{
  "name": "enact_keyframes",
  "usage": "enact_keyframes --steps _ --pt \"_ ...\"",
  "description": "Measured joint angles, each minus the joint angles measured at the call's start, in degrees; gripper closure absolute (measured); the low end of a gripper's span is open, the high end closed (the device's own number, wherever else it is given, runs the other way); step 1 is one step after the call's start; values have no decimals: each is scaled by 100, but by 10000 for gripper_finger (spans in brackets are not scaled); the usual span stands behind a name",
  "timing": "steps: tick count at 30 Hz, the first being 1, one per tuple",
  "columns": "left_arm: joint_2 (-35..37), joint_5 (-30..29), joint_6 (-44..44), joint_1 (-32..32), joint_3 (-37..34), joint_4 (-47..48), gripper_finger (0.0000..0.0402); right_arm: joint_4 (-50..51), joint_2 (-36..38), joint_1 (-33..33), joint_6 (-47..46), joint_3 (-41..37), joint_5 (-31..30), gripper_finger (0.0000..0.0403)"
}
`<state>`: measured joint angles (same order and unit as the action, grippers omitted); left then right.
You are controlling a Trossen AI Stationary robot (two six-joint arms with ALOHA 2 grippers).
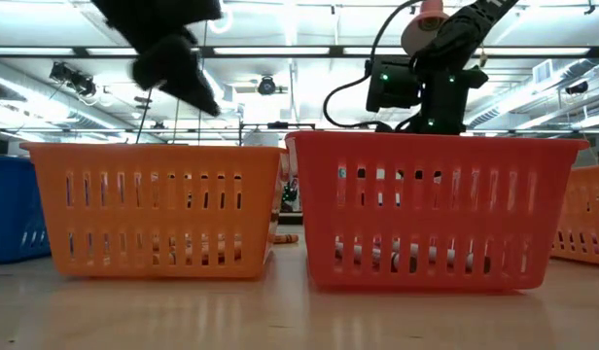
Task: Sort crayons
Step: Put the black crayon into the blue bin
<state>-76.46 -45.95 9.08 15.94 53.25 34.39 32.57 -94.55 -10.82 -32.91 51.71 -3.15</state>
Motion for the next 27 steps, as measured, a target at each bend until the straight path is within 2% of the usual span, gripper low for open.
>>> enact_keyframes --steps 5,9,15,21,24,27 --pt "579 702 -676 -618 -815 -1478 260 22 -354 98 -156 18 -66 292" --pt "803 1010 -1041 -919 -1152 -2082 260 -13 -434 133 -101 24 -76 292" --pt "880 1703 -1336 -971 -1236 -2152 260 -110 -256 143 484 -8 -40 301" --pt "815 2817 -1142 -888 -1234 -2324 260 -163 -240 141 1064 -18 15 359" --pt "819 2969 -937 -852 -1234 -2355 260 -169 -229 143 1169 -12 26 387" --pt "819 2980 -870 -809 -1234 -2308 260 -212 -226 154 1231 -7 36 392"
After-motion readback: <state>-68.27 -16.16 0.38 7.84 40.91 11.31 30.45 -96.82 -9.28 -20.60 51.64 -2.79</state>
